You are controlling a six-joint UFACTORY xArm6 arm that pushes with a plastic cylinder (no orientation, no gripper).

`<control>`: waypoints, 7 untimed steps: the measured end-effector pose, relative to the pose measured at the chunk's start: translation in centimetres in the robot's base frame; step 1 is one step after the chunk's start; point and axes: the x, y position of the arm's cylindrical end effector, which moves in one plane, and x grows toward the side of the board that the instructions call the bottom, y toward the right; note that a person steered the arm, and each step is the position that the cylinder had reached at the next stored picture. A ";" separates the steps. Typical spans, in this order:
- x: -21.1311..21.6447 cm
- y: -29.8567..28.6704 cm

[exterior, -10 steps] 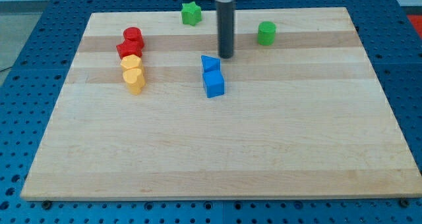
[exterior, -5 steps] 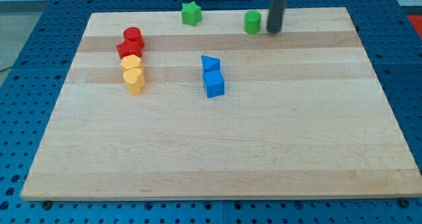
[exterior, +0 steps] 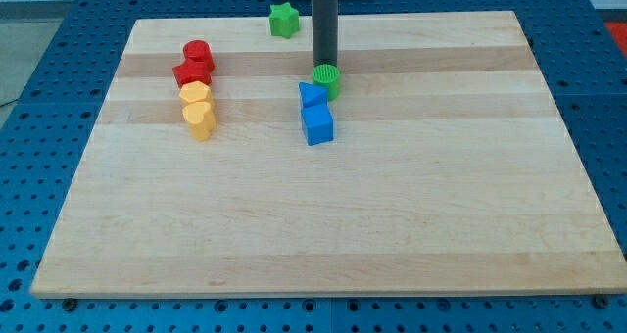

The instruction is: Place the green blocks above the blue blocks

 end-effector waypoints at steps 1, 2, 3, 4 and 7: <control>-0.5 1.7; -3.7 0.5; -3.0 -2.3; -2.5 -11.2; -10.5 -20.5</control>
